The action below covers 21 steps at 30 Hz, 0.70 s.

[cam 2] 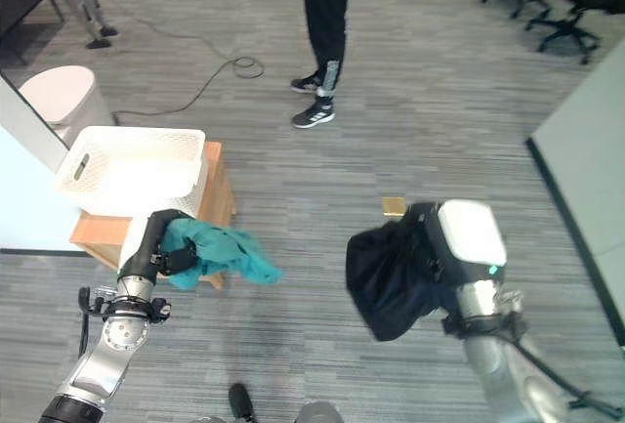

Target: Pick up bed clothes into laundry basket.

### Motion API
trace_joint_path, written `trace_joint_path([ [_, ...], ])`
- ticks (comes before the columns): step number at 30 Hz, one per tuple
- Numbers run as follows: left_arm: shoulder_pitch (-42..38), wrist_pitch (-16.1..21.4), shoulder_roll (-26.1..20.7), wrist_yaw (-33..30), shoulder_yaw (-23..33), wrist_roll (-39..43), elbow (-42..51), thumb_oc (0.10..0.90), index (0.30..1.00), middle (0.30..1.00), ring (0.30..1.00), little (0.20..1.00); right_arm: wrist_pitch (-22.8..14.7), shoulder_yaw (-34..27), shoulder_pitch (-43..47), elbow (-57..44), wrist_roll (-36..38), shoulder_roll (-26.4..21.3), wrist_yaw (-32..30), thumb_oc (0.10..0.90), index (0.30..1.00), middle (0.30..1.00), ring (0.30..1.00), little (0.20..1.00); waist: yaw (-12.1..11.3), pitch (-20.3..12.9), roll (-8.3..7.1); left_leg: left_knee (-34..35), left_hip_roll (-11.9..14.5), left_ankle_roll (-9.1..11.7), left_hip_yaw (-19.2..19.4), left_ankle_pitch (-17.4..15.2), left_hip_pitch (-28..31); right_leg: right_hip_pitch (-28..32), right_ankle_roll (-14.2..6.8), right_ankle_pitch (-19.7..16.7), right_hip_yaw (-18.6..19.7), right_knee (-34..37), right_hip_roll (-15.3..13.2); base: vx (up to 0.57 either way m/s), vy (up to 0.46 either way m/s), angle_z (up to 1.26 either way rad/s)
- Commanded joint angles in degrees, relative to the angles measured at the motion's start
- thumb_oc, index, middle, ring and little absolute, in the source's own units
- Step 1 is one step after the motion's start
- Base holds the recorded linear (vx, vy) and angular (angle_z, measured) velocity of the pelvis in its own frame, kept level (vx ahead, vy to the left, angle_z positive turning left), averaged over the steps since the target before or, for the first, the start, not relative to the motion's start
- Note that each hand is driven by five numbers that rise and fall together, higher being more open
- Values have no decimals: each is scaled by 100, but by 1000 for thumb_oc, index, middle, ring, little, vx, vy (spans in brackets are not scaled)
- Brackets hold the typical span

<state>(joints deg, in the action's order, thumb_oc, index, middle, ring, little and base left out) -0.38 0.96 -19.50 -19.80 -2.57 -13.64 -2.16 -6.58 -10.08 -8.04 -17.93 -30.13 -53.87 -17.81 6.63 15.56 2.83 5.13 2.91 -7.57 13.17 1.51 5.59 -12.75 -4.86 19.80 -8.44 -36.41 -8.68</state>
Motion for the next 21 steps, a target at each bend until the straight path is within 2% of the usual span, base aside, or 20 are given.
trace_joint_path([
  [1,100,734,-633,-354,18,-155,706,400,300,300,300,300,-323,-459,1355,136,488,-148,-558,400,300,300,300,300,-514,-618,-492,-13,51,747,1014,-414,37,1342,-426,-1293,92,2340,-103,322,-225,102],
  [2,154,778,-663,-364,80,-81,664,400,300,300,300,300,-299,-512,1352,180,599,-348,-575,400,300,300,300,300,-441,-612,-564,-13,20,817,593,-527,99,1175,-430,-1493,771,3292,153,257,-199,123],
  [3,146,795,-669,-355,104,-60,643,400,300,300,300,300,-284,-532,1348,178,634,-378,-518,400,300,300,300,300,-424,-618,-574,-13,23,843,513,-503,87,1120,-429,-1585,963,3521,201,255,-200,145],
  [4,146,796,-668,-353,105,-57,644,400,300,300,300,300,-282,-536,1348,175,641,-380,-510,400,300,300,300,300,-418,-632,-568,-13,28,846,506,-502,72,1137,-427,-1621,955,3583,204,199,-193,133],
  [5,88,809,-741,-386,177,-34,475,400,300,300,300,300,-307,-517,1316,166,733,-442,-464,400,300,300,300,300,-420,-633,-600,-13,49,899,194,-546,119,950,-469,-1849,1336,3868,299,166,-148,122],
  [9,69,807,-824,-438,280,17,330,400,300,300,300,300,-321,-418,1368,193,825,-605,-366,400,300,300,300,300,-423,-631,-608,-13,91,958,-154,-559,164,778,-483,-1961,1401,3914,355,195,-216,126],
  [10,55,810,-933,-498,296,105,174,400,300,300,300,300,-322,-206,1547,256,944,-817,-235,400,300,300,300,300,-599,-636,-678,-13,97,1024,-387,-589,262,811,-451,-1993,1355,3915,308,173,-298,74],
  [11,89,806,-949,-509,297,132,92,400,300,300,300,300,-308,-24,1722,378,1029,-888,-175,400,300,300,300,300,-672,-646,-719,-13,94,1054,-486,-582,313,924,-435,-2008,1251,3970,257,296,-506,109],
  [12,187,813,-948,-538,320,172,-39,400,300,300,300,300,-299,411,2227,566,1171,-1147,-34,400,300,300,300,300,-779,-734,-777,-13,165,1131,-606,-547,386,1202,-412,-2072,1033,4114,194,176,-315,110],
  [13,204,812,-938,-538,343,174,-34,400,300,300,300,300,-303,490,2307,604,1177,-1158,-39,400,300,300,300,300,-736,-727,-769,-13,170,1136,-626,-547,396,1224,-409,-2066,1011,4119,195,215,-334,111],
  [14,302,820,-956,-550,364,252,-100,400,300,300,300,300,-301,812,2607,748,1245,-1349,38,400,300,300,300,300,-844,-772,-782,-13,249,1205,-694,-567,454,1408,-386,-2031,875,4141,193,92,-126,85],
  [15,302,820,-956,-550,364,252,-100,400,300,300,300,300,-301,812,2607,748,1245,-1349,38,400,300,300,300,300,-844,-772,-782,-13,249,1205,-694,-567,454,1408,-386,-2031,875,4141,193,172,-305,91],
  [16,486,845,-966,-566,514,401,-158,400,300,300,300,300,-243,1523,3458,1169,1431,-1643,106,400,300,300,300,300,-951,-820,-777,-17,387,1341,-760,-474,467,1598,-355,-1969,567,4141,176,162,-402,126],
  [17,633,857,-1048,-572,632,589,-240,400,300,300,300,300,-160,1978,4101,1464,1724,-1997,223,400,300,300,300,300,-1192,-753,-842,-501,575,1500,-797,-404,260,1923,-234,-1764,135,4141,172,159,-405,109],
  [20,641,857,-1078,-561,689,639,-278,400,300,300,300,300,-183,2307,4427,1705,1834,-2108,219,400,300,300,300,300,-1184,-656,-870,-828,617,1537,-830,-406,93,2086,-166,-1697,-80,4141,155,45,-206,91],
  [21,636,850,-1155,-511,703,743,-396,400,300,300,300,300,-99,2338,4505,1913,2012,-2468,304,400,300,300,300,300,-1227,-539,-984,-1295,739,1544,-500,-174,-184,2305,-59,-1580,-448,4141,128,13,-204,115],
])
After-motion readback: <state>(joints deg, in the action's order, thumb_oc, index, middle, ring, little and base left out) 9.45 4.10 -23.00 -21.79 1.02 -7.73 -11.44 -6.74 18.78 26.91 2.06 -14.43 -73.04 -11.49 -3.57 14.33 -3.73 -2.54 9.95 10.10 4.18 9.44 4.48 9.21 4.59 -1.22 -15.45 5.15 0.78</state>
